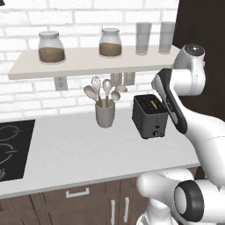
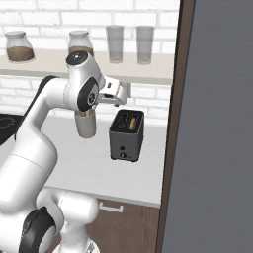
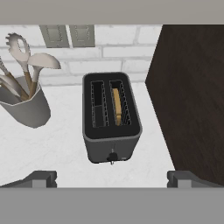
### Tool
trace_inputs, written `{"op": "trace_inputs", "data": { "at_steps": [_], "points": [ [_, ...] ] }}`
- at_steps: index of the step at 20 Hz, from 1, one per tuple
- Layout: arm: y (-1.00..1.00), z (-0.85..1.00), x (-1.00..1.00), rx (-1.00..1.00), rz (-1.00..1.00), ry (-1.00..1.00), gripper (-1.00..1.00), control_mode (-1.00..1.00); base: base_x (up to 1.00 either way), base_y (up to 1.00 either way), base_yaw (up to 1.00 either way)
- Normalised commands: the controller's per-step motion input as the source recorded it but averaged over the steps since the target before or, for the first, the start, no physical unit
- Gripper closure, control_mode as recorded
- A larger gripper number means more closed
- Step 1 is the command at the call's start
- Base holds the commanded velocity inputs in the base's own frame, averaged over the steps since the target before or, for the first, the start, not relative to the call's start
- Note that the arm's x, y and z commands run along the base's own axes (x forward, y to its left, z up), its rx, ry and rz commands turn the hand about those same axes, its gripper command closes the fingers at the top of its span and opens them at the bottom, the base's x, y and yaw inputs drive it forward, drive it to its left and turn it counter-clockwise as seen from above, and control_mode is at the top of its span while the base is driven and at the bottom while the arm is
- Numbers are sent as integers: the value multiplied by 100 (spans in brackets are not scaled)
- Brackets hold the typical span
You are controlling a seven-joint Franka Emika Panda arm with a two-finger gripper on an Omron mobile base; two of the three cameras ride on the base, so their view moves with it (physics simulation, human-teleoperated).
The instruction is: Start the toaster. Once the lever pops up, take the bread to the plate on the dining counter.
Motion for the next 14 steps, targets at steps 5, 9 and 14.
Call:
{"op": "trace_inputs", "data": {
  "at_steps": [5, 9, 14],
  "points": [
    [0, 0, 0, 0, 0, 0, -100, -100, 0, 0, 0],
    [0, 0, 0, 0, 0, 0, -100, -100, 0, 0, 0],
    [0, 0, 0, 0, 0, 0, -100, -100, 0, 0, 0]
  ]
}}
